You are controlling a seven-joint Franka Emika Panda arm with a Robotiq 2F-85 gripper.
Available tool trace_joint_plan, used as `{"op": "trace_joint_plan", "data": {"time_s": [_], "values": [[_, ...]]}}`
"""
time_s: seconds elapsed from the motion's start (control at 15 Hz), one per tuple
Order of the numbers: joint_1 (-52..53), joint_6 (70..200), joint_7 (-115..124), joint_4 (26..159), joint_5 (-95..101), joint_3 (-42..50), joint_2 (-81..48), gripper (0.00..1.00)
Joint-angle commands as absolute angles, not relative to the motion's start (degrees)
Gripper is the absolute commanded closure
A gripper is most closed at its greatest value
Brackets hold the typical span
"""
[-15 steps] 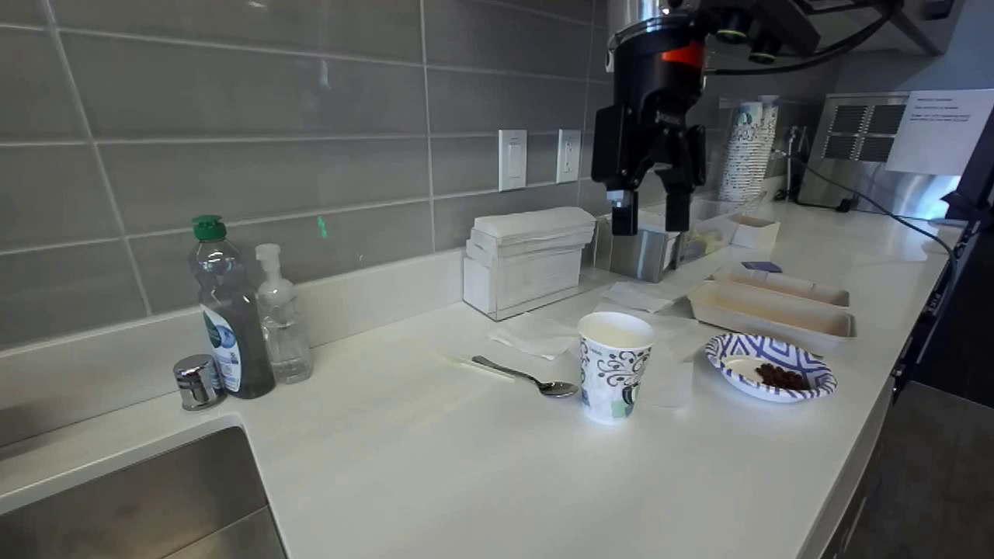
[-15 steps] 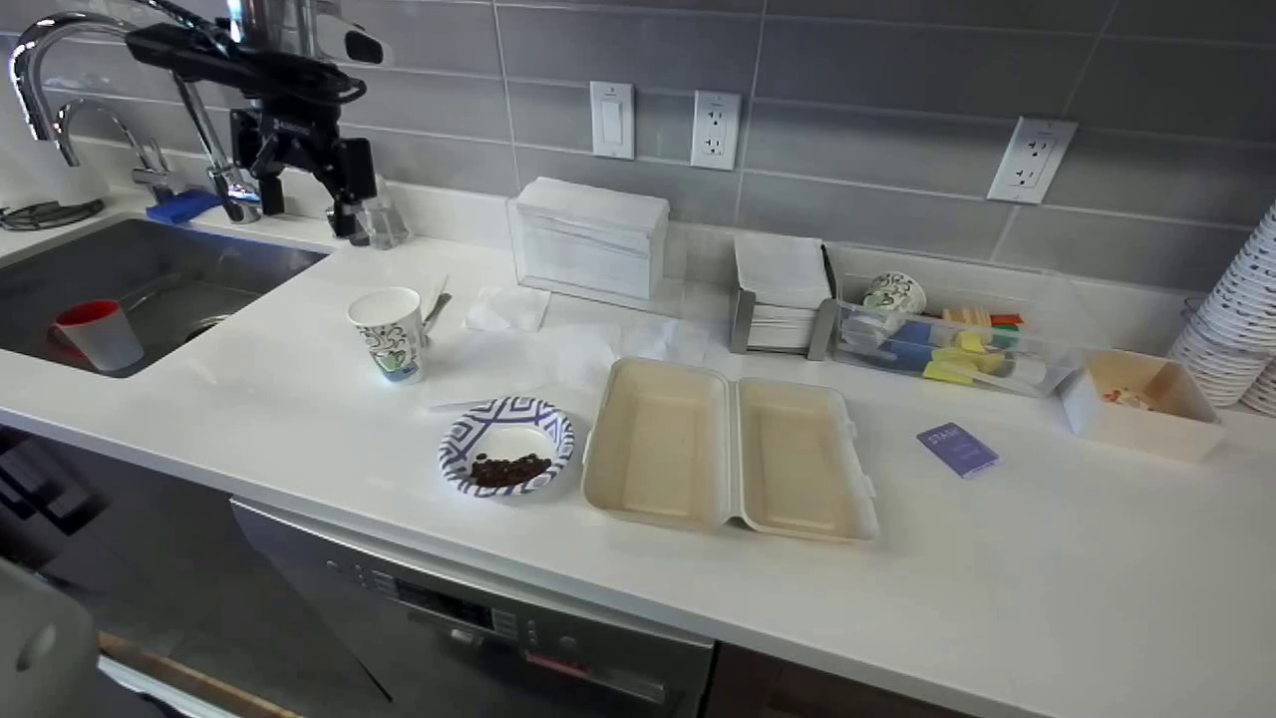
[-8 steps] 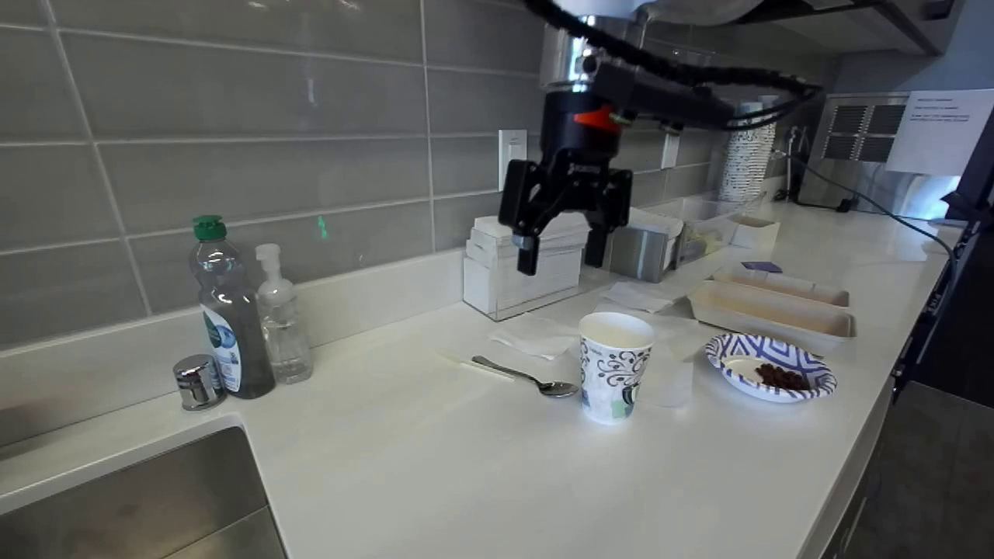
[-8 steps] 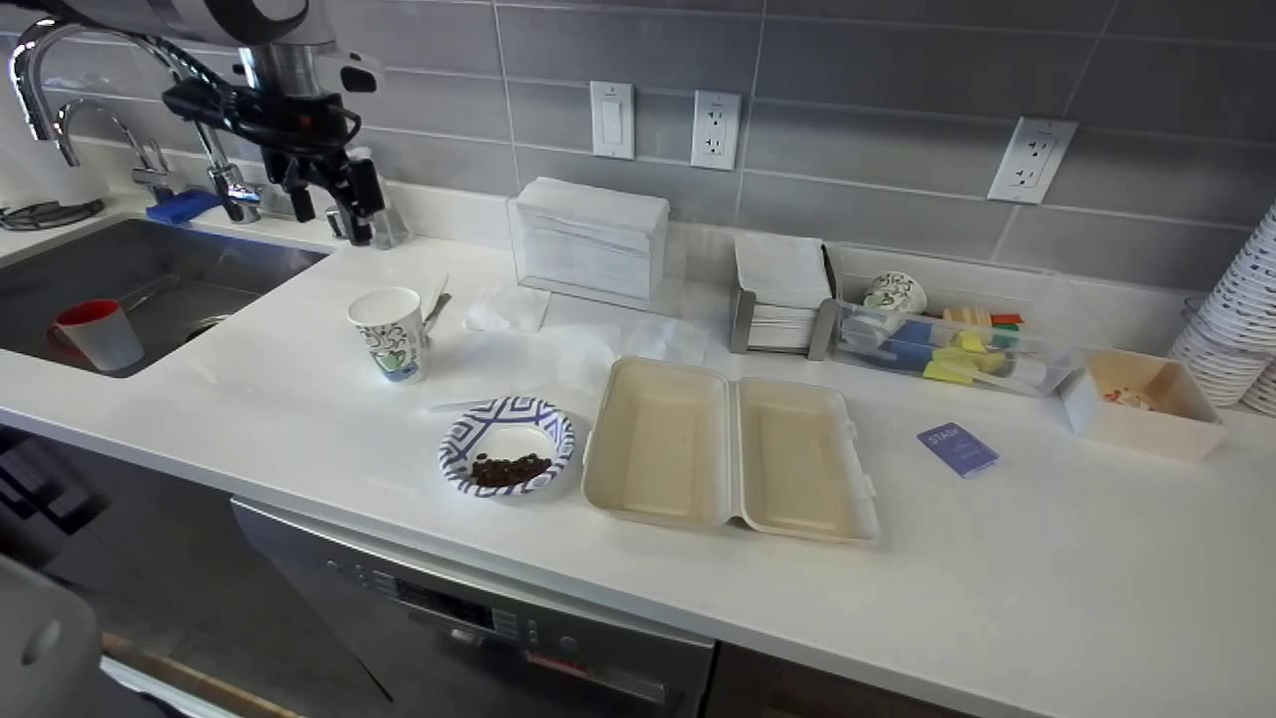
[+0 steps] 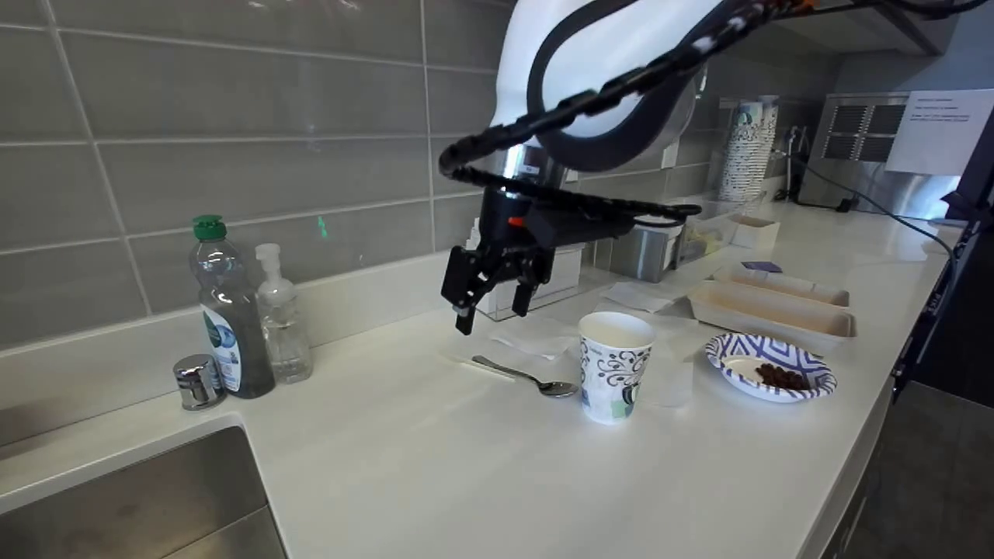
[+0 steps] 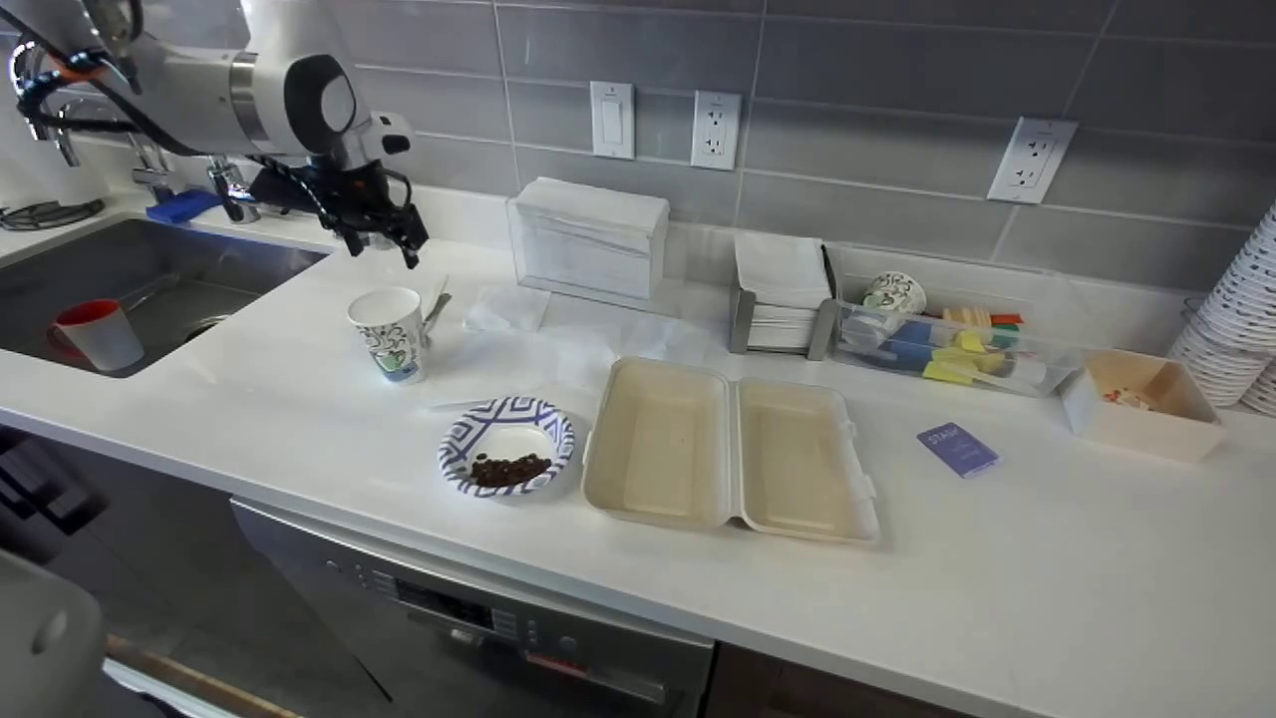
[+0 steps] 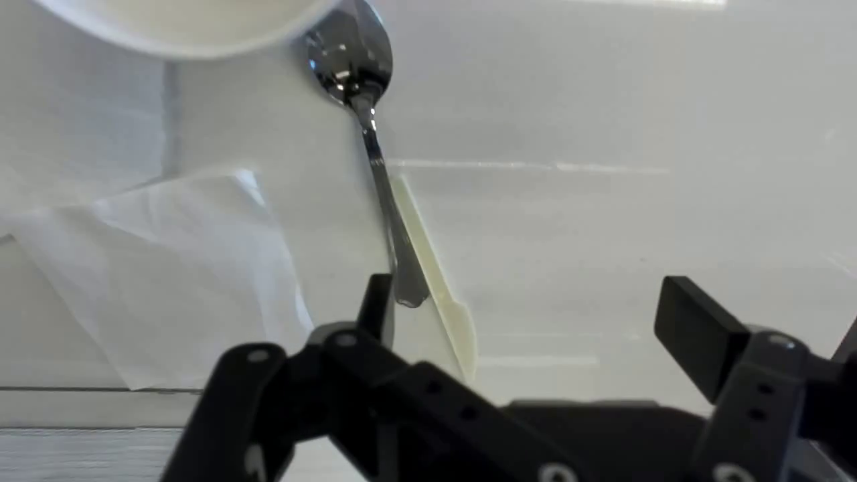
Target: Put the knife into the bowl
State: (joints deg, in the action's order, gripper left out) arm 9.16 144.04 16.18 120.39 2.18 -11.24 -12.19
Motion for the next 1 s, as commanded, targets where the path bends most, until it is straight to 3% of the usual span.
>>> {"op": "trace_joint_plan", "data": {"time_s": [0.0,0.33,0.93], "values": [[10.67,147.77,10.73,114.87,2.02,-10.67,-19.64,0.0],[13.9,150.89,9.72,109.49,7.21,-7.55,-26.6,0.0],[13.97,150.07,11.05,112.23,4.88,-6.64,-25.38,0.0]]}}
